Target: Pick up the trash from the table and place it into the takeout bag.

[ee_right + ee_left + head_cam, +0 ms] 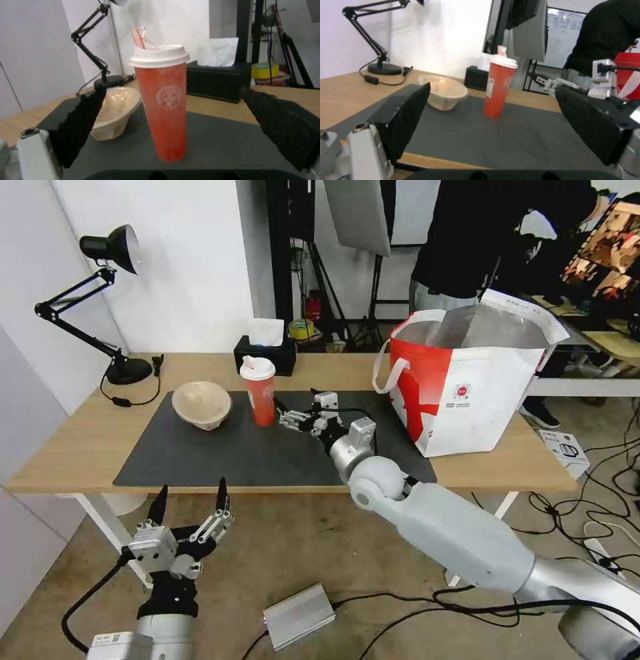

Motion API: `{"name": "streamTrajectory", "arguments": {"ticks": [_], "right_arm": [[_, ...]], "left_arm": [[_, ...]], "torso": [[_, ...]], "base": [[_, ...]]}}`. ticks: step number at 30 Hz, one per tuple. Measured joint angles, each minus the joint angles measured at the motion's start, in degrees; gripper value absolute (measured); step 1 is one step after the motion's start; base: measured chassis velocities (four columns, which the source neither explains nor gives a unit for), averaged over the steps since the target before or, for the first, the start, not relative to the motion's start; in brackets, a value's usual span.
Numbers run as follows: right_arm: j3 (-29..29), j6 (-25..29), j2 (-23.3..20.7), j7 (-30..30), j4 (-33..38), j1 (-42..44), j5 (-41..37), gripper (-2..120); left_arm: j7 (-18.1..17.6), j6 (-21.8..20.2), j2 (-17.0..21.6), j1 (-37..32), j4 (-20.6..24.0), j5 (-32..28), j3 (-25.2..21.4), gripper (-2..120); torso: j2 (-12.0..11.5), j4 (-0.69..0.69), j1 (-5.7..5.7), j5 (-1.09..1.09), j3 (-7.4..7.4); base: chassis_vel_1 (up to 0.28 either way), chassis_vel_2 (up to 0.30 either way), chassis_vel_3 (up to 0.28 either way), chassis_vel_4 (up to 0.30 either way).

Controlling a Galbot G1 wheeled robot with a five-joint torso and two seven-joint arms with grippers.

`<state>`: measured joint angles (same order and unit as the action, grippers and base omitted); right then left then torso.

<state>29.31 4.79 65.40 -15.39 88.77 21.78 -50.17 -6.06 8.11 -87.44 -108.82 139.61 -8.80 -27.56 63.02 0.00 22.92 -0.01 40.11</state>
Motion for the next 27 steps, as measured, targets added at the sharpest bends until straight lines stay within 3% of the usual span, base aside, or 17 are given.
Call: {"name": "streamTrajectory", "arguments": {"ticks": [27], "right_arm": [[-1.6,-0.1,9.6,3.3,-15.1,-2.6,0.8,100]], "left_arm": [[-0.9,-0.3,-0.1,0.5,-0.7,-0.1,0.7,100]], "torso": [[0.0,0.0,0.0,0.0,-0.01]], "base": [[0.0,0.0,0.0,0.0]]}}
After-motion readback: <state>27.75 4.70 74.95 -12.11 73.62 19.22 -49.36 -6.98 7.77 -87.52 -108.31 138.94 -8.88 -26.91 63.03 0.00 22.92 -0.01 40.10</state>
